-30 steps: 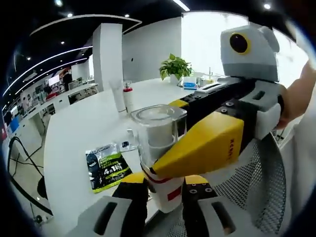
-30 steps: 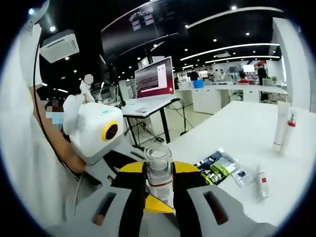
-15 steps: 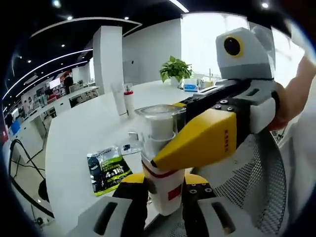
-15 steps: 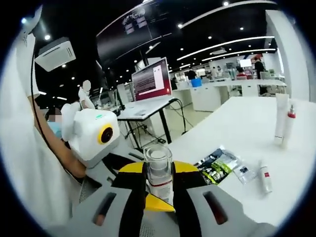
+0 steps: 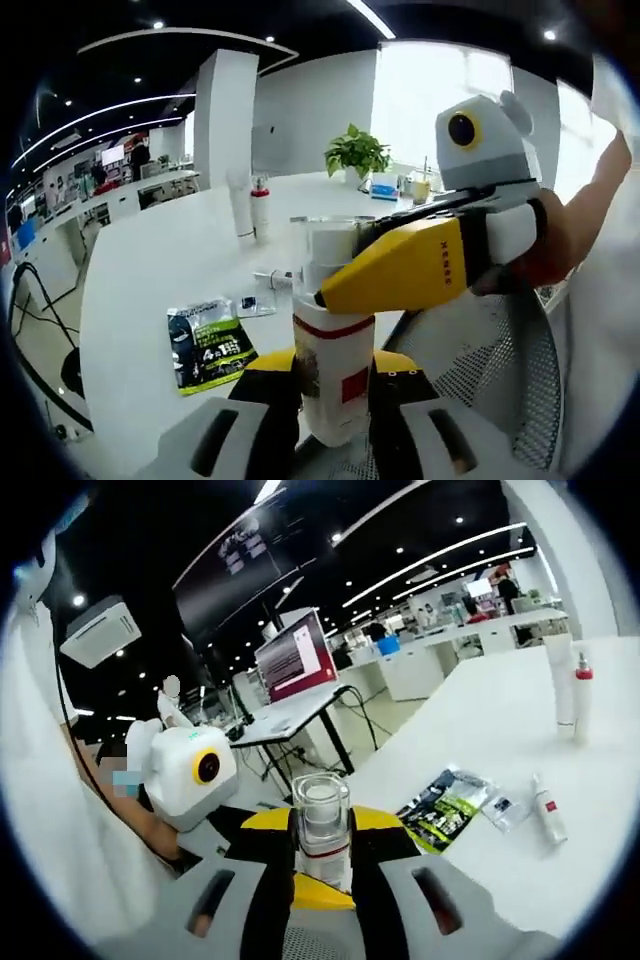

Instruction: Arrange the skincare products in the storage area until every visible bottle or jar stands upright without overlapping.

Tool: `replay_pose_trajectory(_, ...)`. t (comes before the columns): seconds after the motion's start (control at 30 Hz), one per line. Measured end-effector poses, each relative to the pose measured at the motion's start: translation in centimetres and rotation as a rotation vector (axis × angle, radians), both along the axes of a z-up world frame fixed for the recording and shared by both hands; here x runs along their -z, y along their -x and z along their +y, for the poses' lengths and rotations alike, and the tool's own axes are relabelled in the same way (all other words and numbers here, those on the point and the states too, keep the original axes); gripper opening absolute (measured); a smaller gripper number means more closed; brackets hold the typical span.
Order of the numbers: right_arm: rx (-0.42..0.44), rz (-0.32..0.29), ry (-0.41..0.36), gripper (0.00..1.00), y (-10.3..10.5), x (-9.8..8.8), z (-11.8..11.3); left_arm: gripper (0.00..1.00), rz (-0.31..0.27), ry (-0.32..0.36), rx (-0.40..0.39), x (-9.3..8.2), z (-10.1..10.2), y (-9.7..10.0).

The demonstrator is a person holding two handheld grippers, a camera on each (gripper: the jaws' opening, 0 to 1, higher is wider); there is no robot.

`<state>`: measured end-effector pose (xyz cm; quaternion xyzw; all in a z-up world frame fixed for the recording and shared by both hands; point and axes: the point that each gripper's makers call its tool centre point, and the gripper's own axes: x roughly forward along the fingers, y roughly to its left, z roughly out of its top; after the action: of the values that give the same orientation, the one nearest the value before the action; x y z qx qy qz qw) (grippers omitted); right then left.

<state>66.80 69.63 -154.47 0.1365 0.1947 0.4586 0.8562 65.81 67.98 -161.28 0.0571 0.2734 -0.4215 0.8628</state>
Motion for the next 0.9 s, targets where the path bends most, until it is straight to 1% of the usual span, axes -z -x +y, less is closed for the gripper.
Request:
replay_pose_trajectory(0.07,0.012,0.028,0.021,0.20,0.0,0.5,0.0,0.25,-0.003,-0.005,-0.038,0.0,0.4,-0.6)
replay_pose_trajectory(0.13,0.007,0.062,0.047,0.25,0.2,1.3,0.4,0.25,0.004,0.021,-0.075,-0.3,0.6,-1.1)
replay_pose_trajectory(0.17,0.002,0.096,0.075,0.27,0.3,2.0,0.6,0.25,-0.001,0.014,-0.076,-0.2,0.6,-1.1)
replay_pose_trajectory(0.2,-0.009,0.114,0.093,0.27,0.5,2.4,0.8,0.25,-0.004,0.008,-0.076,-0.2,0.7,-1.1)
replay_pose_trajectory(0.23,-0.018,0.104,0.078,0.27,0.3,2.2,1.4,0.25,-0.010,0.001,-0.074,-0.1,0.6,-1.1)
replay_pose_trajectory(0.27,-0.010,0.100,0.079,0.27,0.2,2.0,1.4,0.25,-0.027,-0.019,-0.060,0.1,0.4,-0.9)
replay_pose_trajectory(0.3,0.015,0.119,0.079,0.27,0.0,2.1,1.3,0.25,-0.041,-0.032,-0.054,0.1,0.4,-0.9)
replay_pose_trajectory(0.33,0.047,0.156,0.091,0.25,-0.2,2.5,1.1,0.25,-0.047,-0.041,-0.057,0.2,0.4,-0.9)
replay_pose_trajectory(0.37,0.073,0.169,0.122,0.21,-0.4,2.9,0.9,0.25,-0.051,-0.053,-0.062,0.4,0.5,-1.0)
replay_pose_trajectory(0.4,0.106,0.199,0.147,0.21,-0.6,3.4,0.8,0.25,-0.050,-0.060,-0.060,0.6,0.4,-1.0)
replay_pose_trajectory(0.43,0.114,0.262,0.132,0.21,-0.3,3.7,1.2,0.25,-0.062,-0.112,-0.069,1.1,1.0,-1.2)
replay_pose_trajectory(0.47,0.113,0.250,0.145,0.21,-0.5,3.6,1.1,0.25,-0.087,-0.129,-0.060,1.2,1.0,-1.3)
replay_pose_trajectory(0.53,0.092,0.222,0.164,0.20,-0.4,3.4,1.0,0.25,-0.095,-0.116,-0.061,0.9,0.8,-1.2)
replay_pose_trajectory(0.57,0.084,0.211,0.161,0.20,-0.4,3.2,0.8,0.25,-0.115,-0.108,-0.062,0.6,0.7,-1.4)
replay_pose_trajectory(0.6,0.079,0.207,0.153,0.19,-0.5,3.0,0.7,0.25,-0.144,-0.110,-0.063,0.3,0.8,-1.6)
replay_pose_trajectory(0.63,0.067,0.198,0.150,0.19,-0.6,2.9,0.7,0.26,-0.199,-0.129,-0.050,0.1,0.8,-1.9)
replay_pose_trajectory(0.67,0.058,0.186,0.156,0.19,-0.6,2.8,0.7,0.26,-0.222,-0.138,-0.040,0.1,0.8,-2.0)
replay_pose_trajectory(0.73,0.027,0.160,0.191,0.19,-0.6,2.9,0.6,0.26,-0.204,-0.134,-0.039,0.4,0.7,-1.8)
replay_pose_trajectory(0.8,0.018,0.141,0.193,0.19,-0.8,2.8,0.4,0.26,-0.196,-0.134,-0.039,0.5,0.6,-2.0)
replay_pose_trajectory(0.9,0.033,0.122,0.183,0.19,-1.4,2.3,-0.7,0.25,-0.129,-0.214,-0.052,2.2,1.4,-1.9)
